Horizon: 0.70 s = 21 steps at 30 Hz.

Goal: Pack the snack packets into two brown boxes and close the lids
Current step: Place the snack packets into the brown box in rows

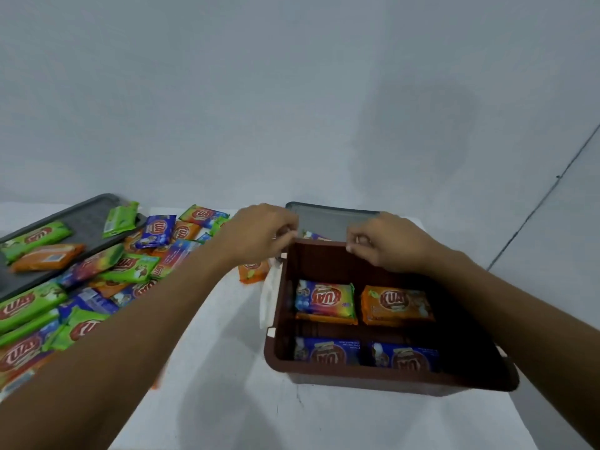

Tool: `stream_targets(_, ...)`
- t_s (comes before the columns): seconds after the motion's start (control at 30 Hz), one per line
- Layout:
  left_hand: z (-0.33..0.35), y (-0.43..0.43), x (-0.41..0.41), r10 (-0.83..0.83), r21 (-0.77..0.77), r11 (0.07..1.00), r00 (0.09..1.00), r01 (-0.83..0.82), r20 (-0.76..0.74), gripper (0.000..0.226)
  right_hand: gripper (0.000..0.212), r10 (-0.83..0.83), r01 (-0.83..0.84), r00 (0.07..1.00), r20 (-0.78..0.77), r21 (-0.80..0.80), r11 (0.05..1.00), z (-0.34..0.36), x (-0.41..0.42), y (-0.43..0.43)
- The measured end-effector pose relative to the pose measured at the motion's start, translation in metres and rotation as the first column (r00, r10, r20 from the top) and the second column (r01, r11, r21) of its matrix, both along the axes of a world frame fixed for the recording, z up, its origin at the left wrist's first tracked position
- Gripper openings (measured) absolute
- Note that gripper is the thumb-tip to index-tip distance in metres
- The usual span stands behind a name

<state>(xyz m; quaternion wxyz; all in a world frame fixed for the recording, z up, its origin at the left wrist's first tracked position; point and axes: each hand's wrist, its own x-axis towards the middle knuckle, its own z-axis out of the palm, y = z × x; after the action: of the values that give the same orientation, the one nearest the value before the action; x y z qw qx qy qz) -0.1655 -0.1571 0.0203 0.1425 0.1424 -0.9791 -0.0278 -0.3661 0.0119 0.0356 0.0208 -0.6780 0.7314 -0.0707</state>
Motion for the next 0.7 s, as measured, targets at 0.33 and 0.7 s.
stream_targets(0.33,-0.052,-0.132,0.014,0.201,0.001,0.977,0.921,-0.213,0.333,0.034,0.037,-0.152,0.137,0.988,0.014,0.351,0.926,-0.022,-0.02,-0.115)
stream_targets(0.7,-0.08,-0.189,-0.009,0.191,0.003,0.972,0.794,-0.236,0.577,0.088,0.054,-0.201,0.193,0.978,-0.049,0.561,0.805,-0.061,-0.019,-0.149)
